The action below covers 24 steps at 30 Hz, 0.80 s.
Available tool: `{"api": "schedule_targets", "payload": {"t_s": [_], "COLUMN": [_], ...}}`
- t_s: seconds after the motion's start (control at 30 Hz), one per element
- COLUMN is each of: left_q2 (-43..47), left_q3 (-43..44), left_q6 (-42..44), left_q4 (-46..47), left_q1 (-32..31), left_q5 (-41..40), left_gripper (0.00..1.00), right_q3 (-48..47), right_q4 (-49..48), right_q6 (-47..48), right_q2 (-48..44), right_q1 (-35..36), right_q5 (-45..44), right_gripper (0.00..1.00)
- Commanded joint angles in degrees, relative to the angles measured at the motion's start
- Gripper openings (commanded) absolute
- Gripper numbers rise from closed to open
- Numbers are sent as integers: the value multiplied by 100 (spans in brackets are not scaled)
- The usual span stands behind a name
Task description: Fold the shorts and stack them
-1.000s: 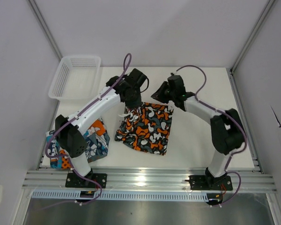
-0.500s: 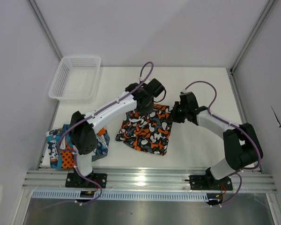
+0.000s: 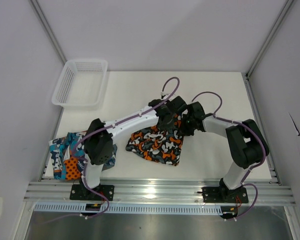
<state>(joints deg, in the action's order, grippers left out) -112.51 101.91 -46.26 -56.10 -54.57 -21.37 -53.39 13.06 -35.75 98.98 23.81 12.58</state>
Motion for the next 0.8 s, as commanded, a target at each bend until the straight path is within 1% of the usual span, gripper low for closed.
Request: {"api": "schedule_targets", "payload": {"t_s": [0.0, 0.17, 0.37, 0.53, 0.67, 0.73, 0.77], "left_q2": [-192, -465, -799, -1106, -1194, -1221, -1221], "left_q3": [-109, -241, -180, 21, 22, 75, 179], "left_q6": [-190, -269, -454, -665, -788, -779, -762], "left_q4": [336, 687, 933, 934, 1047, 1083, 1075], "left_q1": [-142, -168, -168, -168, -168, -160, -142], "left_q5": [-114, 246, 475, 528, 528, 625, 651], "left_gripper": [0, 0, 0, 0, 0, 3, 9], "right_q3": [-129, 3, 486, 636, 829, 952, 996], "right_q4": [39, -119, -514, -594, -752, -805, -831], "right_q6": [33, -72, -389, -503, -600, -626, -653], "right_q2": [60, 52, -335, -546, -704, -766, -853], "right_q1": [27, 1, -96, -123, -131, -140, -149], "right_q5": [-89, -80, -247, -379, -484, -519, -520], "right_gripper": [14, 12, 12, 12, 12, 12, 12]}}
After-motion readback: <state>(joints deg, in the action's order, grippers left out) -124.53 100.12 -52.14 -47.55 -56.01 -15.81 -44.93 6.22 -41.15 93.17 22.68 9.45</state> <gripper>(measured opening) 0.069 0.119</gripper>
